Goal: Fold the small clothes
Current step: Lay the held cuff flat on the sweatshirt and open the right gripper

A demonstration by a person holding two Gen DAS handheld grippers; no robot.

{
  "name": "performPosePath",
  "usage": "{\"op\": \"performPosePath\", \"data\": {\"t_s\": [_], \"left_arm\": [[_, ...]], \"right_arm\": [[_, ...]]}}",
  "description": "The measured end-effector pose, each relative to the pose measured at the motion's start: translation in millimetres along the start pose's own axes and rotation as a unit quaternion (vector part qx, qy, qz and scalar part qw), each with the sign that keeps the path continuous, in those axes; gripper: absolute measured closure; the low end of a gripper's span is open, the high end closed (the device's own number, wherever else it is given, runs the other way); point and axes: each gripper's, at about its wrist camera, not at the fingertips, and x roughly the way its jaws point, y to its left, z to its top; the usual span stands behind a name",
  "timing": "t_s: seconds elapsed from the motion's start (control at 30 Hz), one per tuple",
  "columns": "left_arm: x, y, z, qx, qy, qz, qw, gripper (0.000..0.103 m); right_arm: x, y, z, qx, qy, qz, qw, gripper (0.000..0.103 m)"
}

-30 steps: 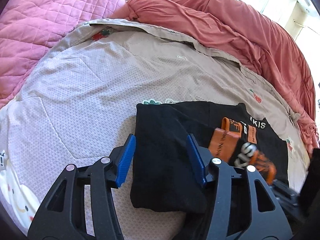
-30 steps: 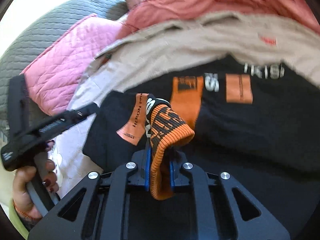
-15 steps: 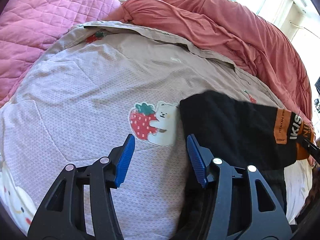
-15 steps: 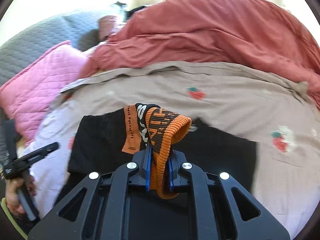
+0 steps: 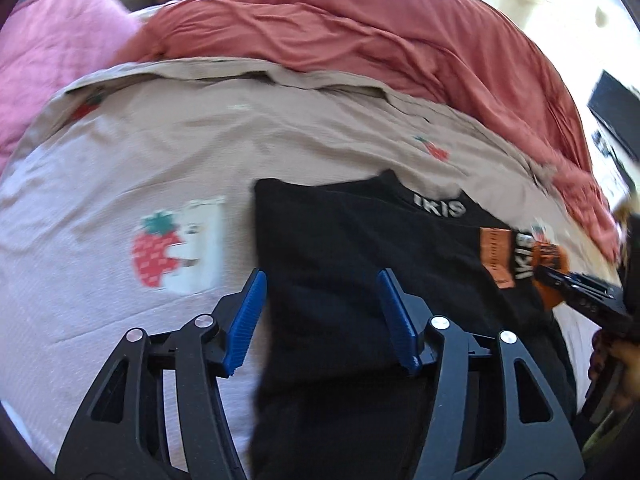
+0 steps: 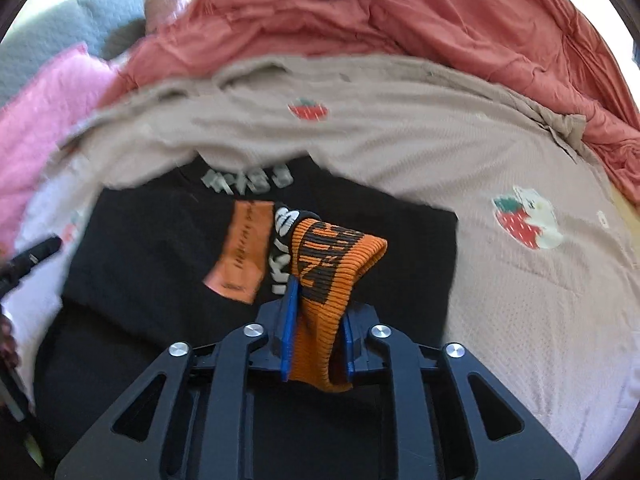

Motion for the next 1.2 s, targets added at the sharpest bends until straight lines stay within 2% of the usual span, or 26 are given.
{"op": "performPosePath", "data": {"t_s": [0.1,0.17,0.23,0.3,0.4,0.5,0.6,0.63,0.67,0.7,0.73,0.83,0.93,0.97,1.0,1.07,1.13,1.17,1.2], "left_arm": [[18,-10,-6,0.02,0.023,-0.009,0.9995,0.051],[30,-14,-13,0.028,0.04,-0.006,0.9988,0.051],[37,-14,-17,0.033,0.05,-0.002,0.9982,0.051],[37,-13,-18,0.031,0.051,-0.005,0.9982,0.051],[36,-11,-18,0.024,0.052,-0.01,0.9983,0.051],[35,-10,-18,0.025,0.053,-0.009,0.9983,0.051],[34,-11,-18,0.025,0.054,-0.008,0.9982,0.051],[34,-11,-18,0.024,0.055,-0.008,0.9982,0.051],[34,-11,-18,0.024,0.055,-0.008,0.9981,0.05],[35,-11,-18,0.025,0.056,-0.007,0.9981,0.05],[35,-11,-18,0.026,0.057,-0.006,0.9981,0.05],[35,-12,-18,0.025,0.056,-0.007,0.9981,0.05],[36,-12,-19,0.025,0.057,-0.007,0.998,0.05],[37,-13,-19,0.026,0.058,-0.006,0.998,0.05],[37,-12,-19,0.026,0.058,-0.005,0.998,0.05],[37,-12,-20,0.027,0.058,-0.005,0.9979,0.05],[37,-13,-19,0.028,0.058,-0.004,0.9979,0.05],[37,-13,-19,0.028,0.058,-0.003,0.9979,0.05],[37,-13,-19,0.028,0.058,-0.003,0.9979,0.05]], "right_arm": [[14,-9,-7,0.007,0.028,-0.034,0.999,0.083],[15,-17,-9,0.014,0.028,-0.041,0.999,0.077],[10,-24,-11,0.024,0.021,-0.046,0.998,0.075],[3,-31,-10,0.041,0.007,-0.035,0.999,0.074],[-2,-40,-5,0.066,-0.006,-0.013,0.998,0.067],[7,-50,5,0.106,0.003,0.025,0.994,0.062],[25,-53,8,0.127,0.024,0.041,0.991,0.054],[31,-54,7,0.135,0.032,0.048,0.989,0.056],[35,-51,6,0.138,0.038,0.058,0.988,0.077],[36,-48,5,0.135,0.041,0.075,0.987,0.089],[35,-44,5,0.128,0.039,0.075,0.988,0.091],[19,-35,6,0.094,0.013,0.036,0.995,0.095],[17,-37,2,0.079,0.013,-0.013,0.997,0.097],[20,-38,1,0.068,0.017,-0.035,0.997,0.102],[27,-41,-2,0.06,0.027,-0.055,0.996,0.102],[33,-52,-8,0.082,0.031,-0.037,0.995,0.103],[24,-59,-11,0.103,0.015,-0.021,0.994,0.103],[17,-60,-12,0.106,0.004,-0.019,0.994,0.098],[9,-58,-12,0.105,-0.009,-0.018,0.994,0.097]]}}
